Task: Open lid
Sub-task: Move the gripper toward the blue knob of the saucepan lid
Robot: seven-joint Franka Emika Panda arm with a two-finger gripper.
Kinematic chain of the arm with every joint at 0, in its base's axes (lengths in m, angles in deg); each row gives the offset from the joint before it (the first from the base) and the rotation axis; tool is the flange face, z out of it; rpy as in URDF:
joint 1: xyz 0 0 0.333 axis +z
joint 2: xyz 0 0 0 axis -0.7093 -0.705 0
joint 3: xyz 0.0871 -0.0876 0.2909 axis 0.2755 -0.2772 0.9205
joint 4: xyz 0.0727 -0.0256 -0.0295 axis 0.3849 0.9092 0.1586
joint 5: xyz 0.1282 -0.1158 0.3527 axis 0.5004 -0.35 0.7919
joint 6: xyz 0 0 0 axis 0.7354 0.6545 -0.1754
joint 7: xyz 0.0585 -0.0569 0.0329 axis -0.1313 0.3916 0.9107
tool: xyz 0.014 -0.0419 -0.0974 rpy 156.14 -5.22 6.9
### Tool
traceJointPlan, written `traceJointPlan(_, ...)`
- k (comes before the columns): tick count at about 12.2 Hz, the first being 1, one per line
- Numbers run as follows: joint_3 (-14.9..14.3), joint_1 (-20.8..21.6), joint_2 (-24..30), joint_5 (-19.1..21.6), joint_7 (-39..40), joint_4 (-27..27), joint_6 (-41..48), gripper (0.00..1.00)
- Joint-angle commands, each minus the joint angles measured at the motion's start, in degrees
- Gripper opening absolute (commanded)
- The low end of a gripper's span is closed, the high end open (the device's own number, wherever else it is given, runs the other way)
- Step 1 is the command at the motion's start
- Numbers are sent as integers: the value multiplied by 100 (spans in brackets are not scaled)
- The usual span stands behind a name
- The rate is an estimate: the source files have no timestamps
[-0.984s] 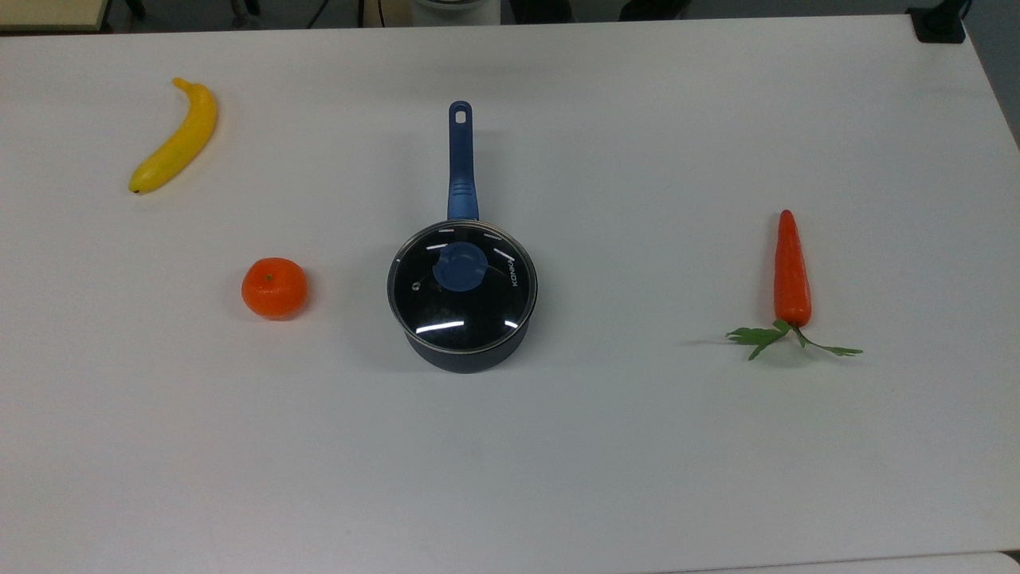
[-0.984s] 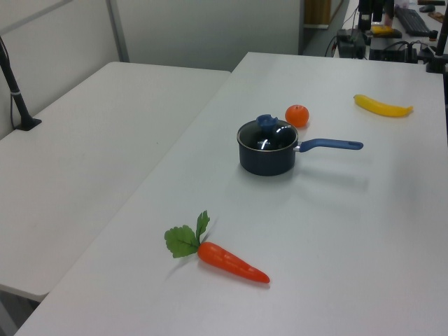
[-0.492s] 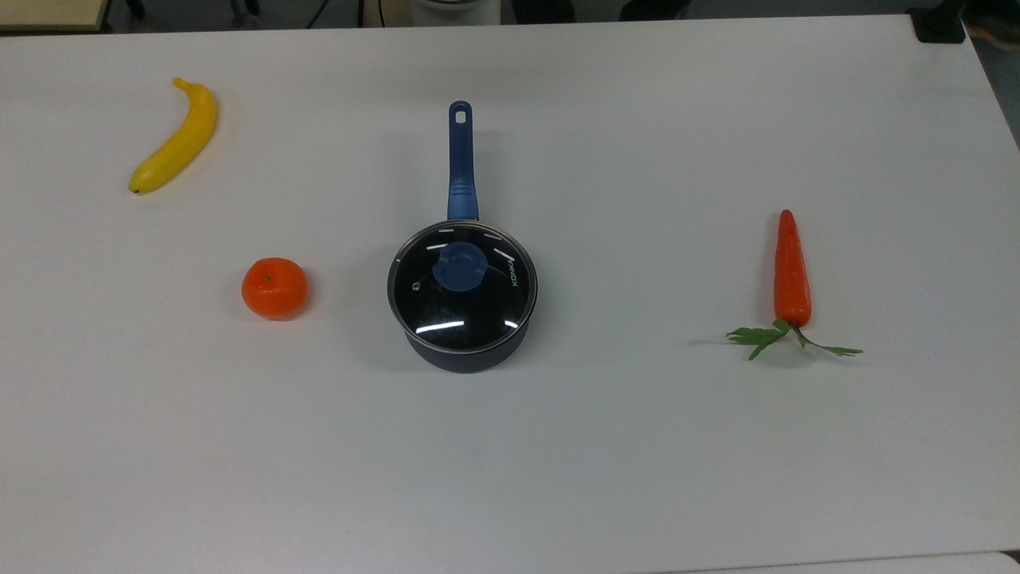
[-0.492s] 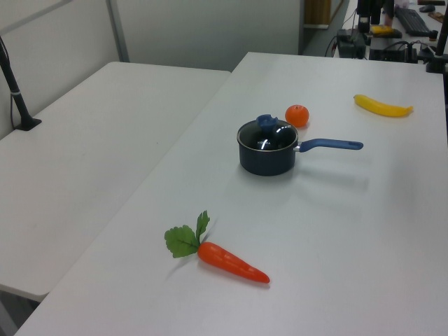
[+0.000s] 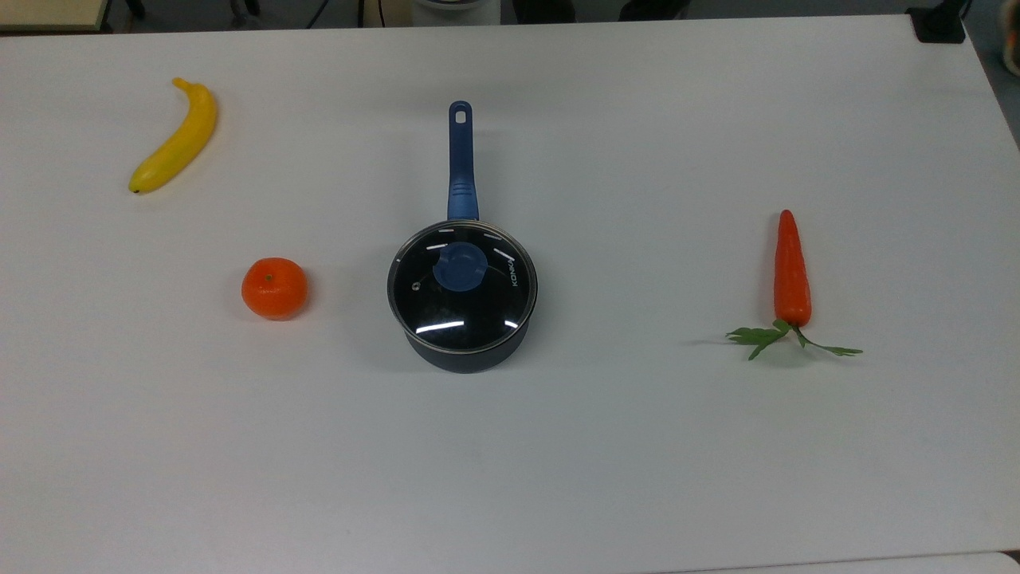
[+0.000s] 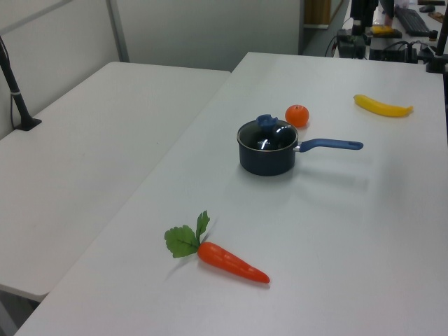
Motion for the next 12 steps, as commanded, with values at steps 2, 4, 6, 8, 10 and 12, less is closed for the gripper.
traceJointPlan(2,-103,73,-209,96,20,-12,-247,100)
traceJointPlan(4,-103,73,-368,79,21,-12,-666,100)
traceJointPlan(6,-225,73,-596,96,12,-12,-1037,100)
traceJointPlan(8,-226,91,-912,113,3,-169,-1413,100)
traceJointPlan(10,-226,152,-1290,244,12,-371,-1495,100)
traceJointPlan(12,-226,301,-1659,465,3,-626,-1530,100)
